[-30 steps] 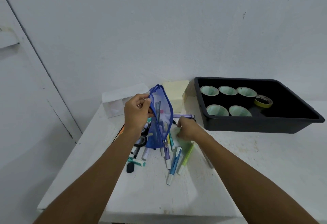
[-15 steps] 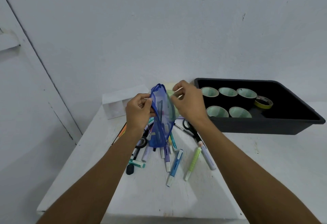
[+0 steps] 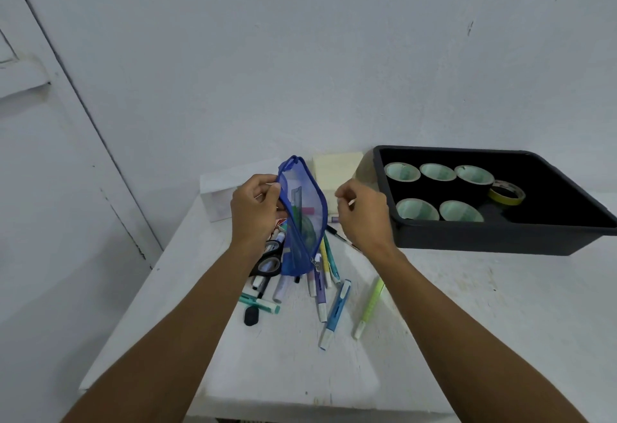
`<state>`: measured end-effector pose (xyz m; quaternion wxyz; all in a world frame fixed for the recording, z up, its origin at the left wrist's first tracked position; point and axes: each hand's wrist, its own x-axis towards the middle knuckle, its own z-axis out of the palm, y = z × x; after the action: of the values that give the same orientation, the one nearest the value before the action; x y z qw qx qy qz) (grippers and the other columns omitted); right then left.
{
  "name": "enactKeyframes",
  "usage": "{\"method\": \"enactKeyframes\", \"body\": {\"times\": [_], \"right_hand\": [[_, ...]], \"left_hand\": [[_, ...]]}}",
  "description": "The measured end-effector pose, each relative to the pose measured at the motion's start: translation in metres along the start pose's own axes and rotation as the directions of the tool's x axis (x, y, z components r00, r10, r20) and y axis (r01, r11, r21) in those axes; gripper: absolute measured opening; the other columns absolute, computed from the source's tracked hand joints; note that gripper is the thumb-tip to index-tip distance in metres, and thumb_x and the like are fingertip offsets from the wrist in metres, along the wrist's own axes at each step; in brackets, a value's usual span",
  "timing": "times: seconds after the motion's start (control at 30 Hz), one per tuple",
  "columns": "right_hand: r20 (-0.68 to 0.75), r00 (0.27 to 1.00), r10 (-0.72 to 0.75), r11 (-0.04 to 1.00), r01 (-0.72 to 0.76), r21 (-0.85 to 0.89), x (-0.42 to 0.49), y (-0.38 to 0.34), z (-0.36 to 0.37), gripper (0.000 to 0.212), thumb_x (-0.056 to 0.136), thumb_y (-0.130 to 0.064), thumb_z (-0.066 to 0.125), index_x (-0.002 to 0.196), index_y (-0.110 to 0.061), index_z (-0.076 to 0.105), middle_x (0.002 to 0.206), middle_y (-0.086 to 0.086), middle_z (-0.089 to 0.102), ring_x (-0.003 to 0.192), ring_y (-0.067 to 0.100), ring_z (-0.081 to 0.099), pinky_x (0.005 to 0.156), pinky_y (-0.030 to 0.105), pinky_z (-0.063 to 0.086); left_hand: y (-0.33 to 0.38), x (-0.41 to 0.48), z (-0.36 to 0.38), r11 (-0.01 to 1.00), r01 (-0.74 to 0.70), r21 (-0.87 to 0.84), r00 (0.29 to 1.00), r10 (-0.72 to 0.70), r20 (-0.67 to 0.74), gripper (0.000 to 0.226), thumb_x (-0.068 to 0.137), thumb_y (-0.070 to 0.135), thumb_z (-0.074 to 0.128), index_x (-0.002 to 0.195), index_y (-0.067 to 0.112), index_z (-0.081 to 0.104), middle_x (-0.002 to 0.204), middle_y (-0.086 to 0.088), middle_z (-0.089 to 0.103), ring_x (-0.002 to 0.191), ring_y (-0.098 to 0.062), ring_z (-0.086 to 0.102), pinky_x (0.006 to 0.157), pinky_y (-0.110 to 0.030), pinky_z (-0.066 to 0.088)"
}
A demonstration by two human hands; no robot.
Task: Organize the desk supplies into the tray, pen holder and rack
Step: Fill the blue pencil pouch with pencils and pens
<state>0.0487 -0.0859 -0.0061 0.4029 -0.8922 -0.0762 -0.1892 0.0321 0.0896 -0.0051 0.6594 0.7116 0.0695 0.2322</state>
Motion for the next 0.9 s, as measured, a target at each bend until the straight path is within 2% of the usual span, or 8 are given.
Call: {"method": "enactKeyframes", "body": {"times": [0.07,0.23,0.33,0.47,0.6,0.7,0.77,0.9], "right_hand": [[0.145,0.987,0.072,0.994,-0.059,-0.096,0.0,0.015,0.003,0.012,0.09,-0.008,0.058,0.094,-0.013,0.069,0.084,0.001,0.066,0.077,0.018,0.064,0.065,0.025,0.045],[0.515,0.819,0.255,0.941,-0.088,-0.326,-0.008,0.043,0.029,0.025,0.084,-0.018,0.07,0.109,-0.021,0.068,0.11,0.006,0.067,0.093,0.023,0.064,0.081,0.033,0.056],[0.553,0.77,0.317,0.923,-0.116,-0.367,-0.012,0.048,0.039,0.037,0.079,-0.017,0.071,0.113,-0.026,0.06,0.111,0.008,0.064,0.094,0.025,0.062,0.08,0.037,0.058],[0.522,0.787,0.33,0.905,-0.107,-0.412,-0.014,0.048,0.043,0.05,0.077,-0.02,0.074,0.122,-0.019,0.051,0.112,0.009,0.059,0.095,0.027,0.061,0.079,0.038,0.058],[0.487,0.792,0.367,0.883,-0.133,-0.45,-0.01,0.042,0.039,0.042,0.076,-0.023,0.076,0.109,-0.008,0.055,0.099,0.01,0.062,0.084,0.026,0.066,0.073,0.038,0.059],[0.46,0.79,0.405,0.908,-0.289,-0.304,-0.001,0.041,0.022,0.022,0.084,-0.021,0.071,0.098,-0.007,0.063,0.087,0.008,0.065,0.073,0.021,0.068,0.071,0.035,0.06],[0.372,0.847,0.381,0.924,-0.36,-0.127,0.006,0.038,0.006,0.014,0.088,-0.022,0.067,0.092,-0.008,0.067,0.082,0.008,0.068,0.069,0.022,0.069,0.07,0.039,0.061],[0.178,0.945,0.273,0.92,-0.31,0.239,0.018,0.01,-0.025,0.01,0.089,-0.016,0.066,0.08,-0.011,0.068,0.079,0.009,0.071,0.065,0.019,0.07,0.065,0.035,0.06]], "left_hand": [[0.0,0.002,-0.003,1.0,0.005,-0.011,1.0,-0.005,-0.017,0.01,0.095,0.009,0.057,0.1,0.009,0.065,0.084,-0.007,0.071,0.065,-0.014,0.07,0.058,-0.032,0.06],[-0.001,0.002,-0.006,1.0,0.004,0.006,1.0,-0.004,-0.025,0.01,0.095,0.01,0.057,0.1,0.011,0.065,0.085,-0.007,0.071,0.067,-0.016,0.071,0.058,-0.031,0.06],[0.0,0.0,-0.006,1.0,0.011,-0.01,1.0,-0.011,-0.021,0.01,0.094,0.009,0.056,0.096,0.014,0.065,0.083,-0.006,0.071,0.067,-0.017,0.071,0.058,-0.031,0.059],[0.001,-0.002,-0.006,1.0,0.021,-0.021,1.0,-0.021,-0.02,0.01,0.095,0.009,0.056,0.096,0.014,0.065,0.081,-0.004,0.071,0.065,-0.015,0.07,0.059,-0.033,0.06],[0.0,-0.003,-0.004,0.999,0.035,-0.019,0.999,-0.035,-0.018,0.01,0.094,0.008,0.056,0.098,0.011,0.065,0.081,-0.006,0.07,0.063,-0.016,0.068,0.06,-0.036,0.061],[0.002,-0.003,-0.005,1.0,0.027,-0.006,1.0,-0.027,-0.015,0.01,0.094,0.008,0.056,0.097,0.012,0.065,0.079,-0.004,0.07,0.062,-0.014,0.068,0.059,-0.034,0.06],[0.002,-0.003,-0.004,1.0,0.029,-0.007,0.999,-0.029,-0.021,0.01,0.094,0.008,0.056,0.095,0.014,0.065,0.078,-0.005,0.07,0.062,-0.016,0.068,0.058,-0.032,0.06],[0.001,-0.004,0.002,0.998,0.049,-0.028,0.999,-0.049,-0.015,0.012,0.093,0.006,0.056,0.096,0.011,0.066,0.078,-0.013,0.069,0.063,-0.021,0.066,0.058,-0.034,0.06]]}}
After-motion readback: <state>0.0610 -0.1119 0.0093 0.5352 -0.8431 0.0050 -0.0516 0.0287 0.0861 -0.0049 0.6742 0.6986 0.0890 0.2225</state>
